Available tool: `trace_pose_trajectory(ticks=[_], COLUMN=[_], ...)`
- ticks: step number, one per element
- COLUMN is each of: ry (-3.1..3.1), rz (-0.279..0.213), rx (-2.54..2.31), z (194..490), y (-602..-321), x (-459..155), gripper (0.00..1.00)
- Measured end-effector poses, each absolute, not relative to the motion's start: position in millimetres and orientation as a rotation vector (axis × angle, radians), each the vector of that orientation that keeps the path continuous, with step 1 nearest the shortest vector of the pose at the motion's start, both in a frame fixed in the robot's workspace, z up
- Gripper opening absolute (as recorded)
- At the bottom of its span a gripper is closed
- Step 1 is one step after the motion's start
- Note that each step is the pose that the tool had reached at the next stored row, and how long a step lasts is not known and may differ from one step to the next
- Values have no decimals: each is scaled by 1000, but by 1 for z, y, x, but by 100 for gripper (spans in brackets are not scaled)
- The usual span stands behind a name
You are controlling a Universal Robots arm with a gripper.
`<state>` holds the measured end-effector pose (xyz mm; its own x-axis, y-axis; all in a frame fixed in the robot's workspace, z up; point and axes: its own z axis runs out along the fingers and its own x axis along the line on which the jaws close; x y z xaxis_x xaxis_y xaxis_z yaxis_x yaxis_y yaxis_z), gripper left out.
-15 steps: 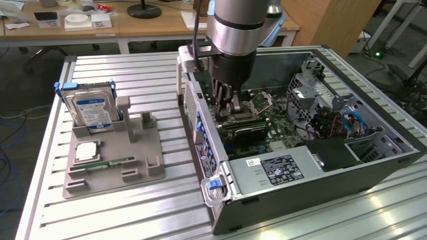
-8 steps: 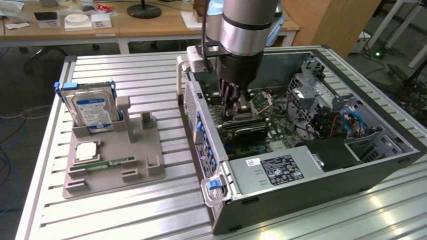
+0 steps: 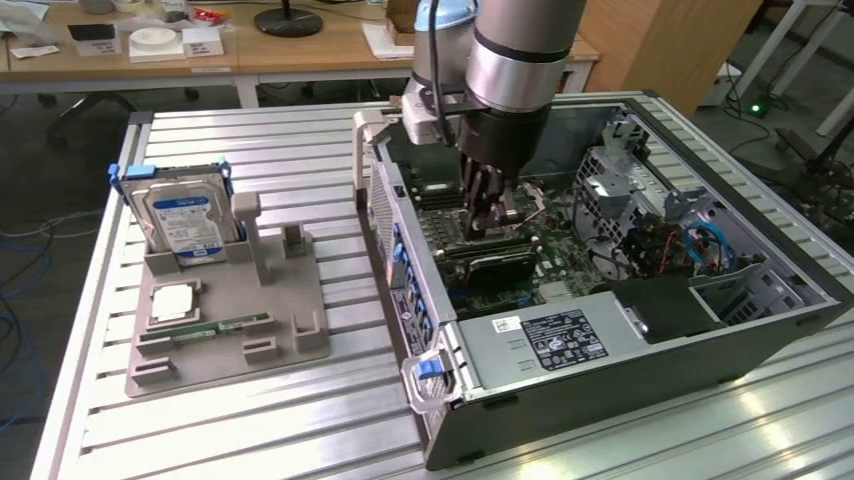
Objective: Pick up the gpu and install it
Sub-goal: 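Press down on the gpu until it lock into place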
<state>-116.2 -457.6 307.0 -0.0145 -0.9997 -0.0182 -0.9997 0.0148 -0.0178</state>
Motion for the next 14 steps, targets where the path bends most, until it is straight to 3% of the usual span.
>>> trace_pose_trajectory(ticks=[14], ry=[2219], rz=[0], rx=[-2187], z=[304], y=[-456], x=[-94], gripper=[10])
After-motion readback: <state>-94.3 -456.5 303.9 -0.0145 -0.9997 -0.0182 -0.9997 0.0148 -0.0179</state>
